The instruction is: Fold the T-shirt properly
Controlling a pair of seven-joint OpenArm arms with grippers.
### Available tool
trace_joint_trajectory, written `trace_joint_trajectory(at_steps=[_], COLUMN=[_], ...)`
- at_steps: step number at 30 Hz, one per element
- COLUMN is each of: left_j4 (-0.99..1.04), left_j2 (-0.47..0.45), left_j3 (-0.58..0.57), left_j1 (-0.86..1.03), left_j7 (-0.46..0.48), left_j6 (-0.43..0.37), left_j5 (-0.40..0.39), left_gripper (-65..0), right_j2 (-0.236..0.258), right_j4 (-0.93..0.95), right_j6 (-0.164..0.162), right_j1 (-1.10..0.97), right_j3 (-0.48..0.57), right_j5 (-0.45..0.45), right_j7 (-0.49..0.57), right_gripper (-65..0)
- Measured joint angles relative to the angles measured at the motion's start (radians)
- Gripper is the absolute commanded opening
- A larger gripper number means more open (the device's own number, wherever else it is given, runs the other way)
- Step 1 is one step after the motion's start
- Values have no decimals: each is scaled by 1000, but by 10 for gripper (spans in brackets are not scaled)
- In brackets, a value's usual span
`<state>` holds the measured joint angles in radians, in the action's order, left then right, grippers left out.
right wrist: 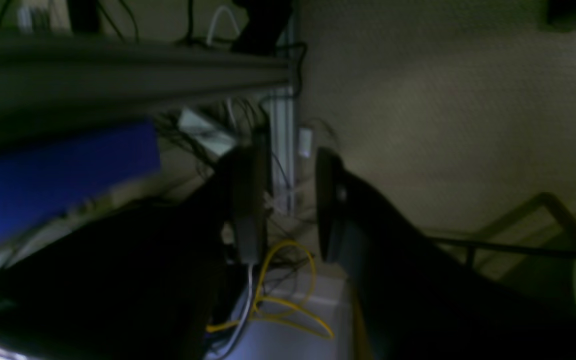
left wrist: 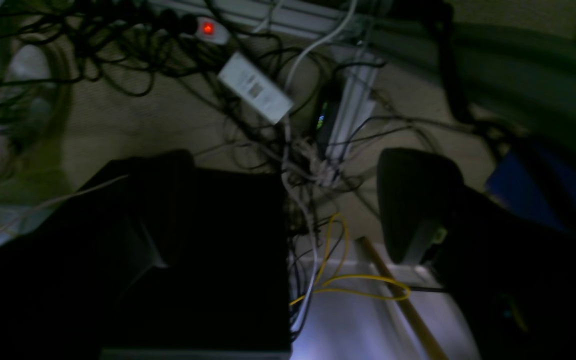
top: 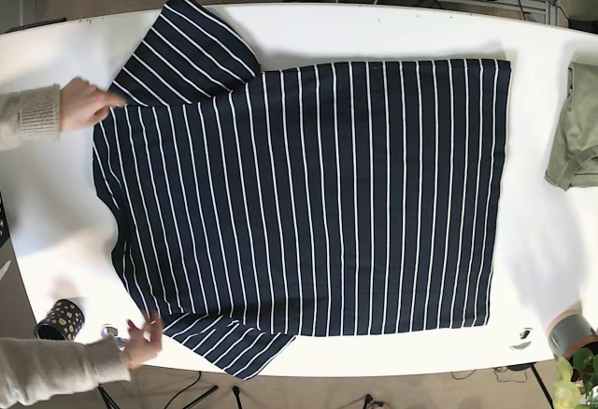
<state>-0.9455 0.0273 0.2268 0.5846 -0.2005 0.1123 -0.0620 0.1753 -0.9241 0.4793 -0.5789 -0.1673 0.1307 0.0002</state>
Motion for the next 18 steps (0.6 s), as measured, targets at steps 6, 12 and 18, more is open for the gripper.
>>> trace_joint_trajectory(at_steps=[6,12,18], left_j4=[182,357,380], left_j2=[0,-9,-20], left_j3=[-3,-5,-5], left_j1=[-104,-174,-168], left_j7=[60,157,185], left_j6=[-1,0,-5], left_j5=[0,0,0], left_gripper=[-126,-126,-125], right_j2=[8,3,3], right_j4=[142,202,207], right_j6=[-2,0,0], right_j1=[103,149,145], right_j3=[0,-1,-1], right_j5=[-89,-161,-161], right_j7=[-2,0,-1], right_gripper=[-484,-484,-485])
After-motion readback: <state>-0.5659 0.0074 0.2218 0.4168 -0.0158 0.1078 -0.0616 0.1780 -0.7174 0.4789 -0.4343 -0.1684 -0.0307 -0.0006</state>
